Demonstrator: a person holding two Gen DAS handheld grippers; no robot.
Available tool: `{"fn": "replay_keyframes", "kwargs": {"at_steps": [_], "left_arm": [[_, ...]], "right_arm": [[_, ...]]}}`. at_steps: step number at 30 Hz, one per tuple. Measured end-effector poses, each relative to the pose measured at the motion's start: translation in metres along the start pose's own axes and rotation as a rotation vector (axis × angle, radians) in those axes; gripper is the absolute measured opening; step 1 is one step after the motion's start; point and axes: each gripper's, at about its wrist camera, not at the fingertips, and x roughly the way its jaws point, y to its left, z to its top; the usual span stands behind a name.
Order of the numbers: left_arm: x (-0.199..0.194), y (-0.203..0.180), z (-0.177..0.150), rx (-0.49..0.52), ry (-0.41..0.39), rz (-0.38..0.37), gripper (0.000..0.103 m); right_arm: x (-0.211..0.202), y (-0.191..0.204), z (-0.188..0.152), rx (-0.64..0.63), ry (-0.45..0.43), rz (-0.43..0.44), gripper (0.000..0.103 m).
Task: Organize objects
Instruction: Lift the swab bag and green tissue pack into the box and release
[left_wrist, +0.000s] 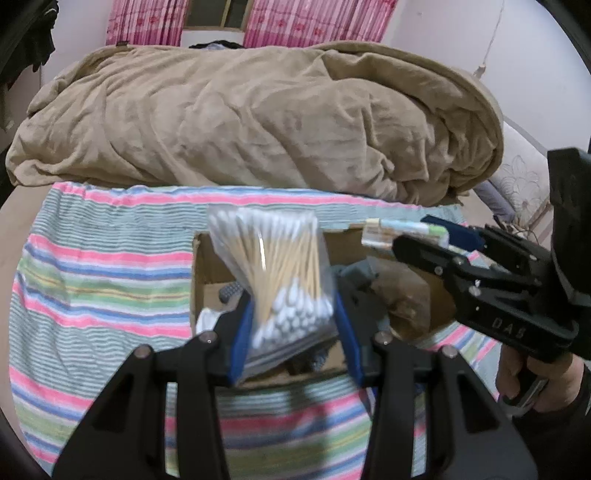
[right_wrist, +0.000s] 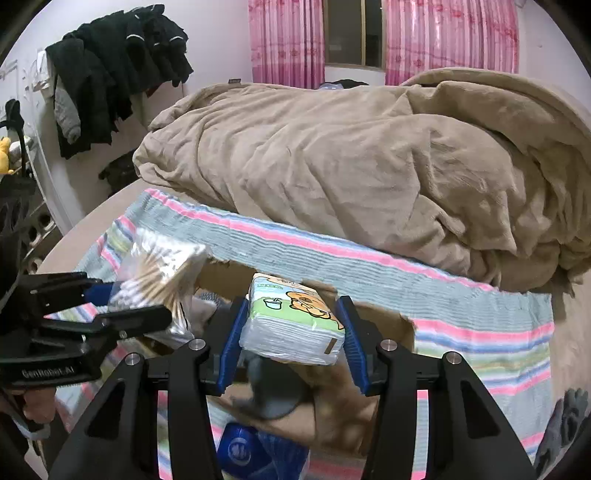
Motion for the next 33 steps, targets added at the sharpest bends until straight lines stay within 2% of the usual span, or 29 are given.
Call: {"fn": "replay_keyframes", "kwargs": {"at_steps": [11,18,20,23,27,33], "left_arm": [[0.044,0.013,-0.002,-0.040,0.107,-0.050,0.044],[0.054,0.011,-0.005,-0.022,0.126,-0.034,0.046],[0.052,0.010,-0.005,-0.013,0.135,-0.036,0.052],[0.042,0.007,-0.005,-0.013,0.120,-0.049,0.070],[0.030,0.005,-0.007,-0.008,0.110,-0.039,0.072],[0.014,0.003,-0.012,-0.013,0.099,-0.016,0.072]], "right_arm": [[0.045,0.000,-0.006,0.023,0.057,0.019,0.051],[0.059,-0.004,-0.023,0.058,0.088,0.037,0.051],[0.060,-0.004,-0.025,0.070,0.099,0.050,0.051],[0.058,0.001,-0.026,0.059,0.098,0.052,0.051],[0.053,0.006,-0.027,0.059,0.096,0.082,0.051],[0.041,0.013,-0.027,0.057,0.090,0.080,0.053]]}}
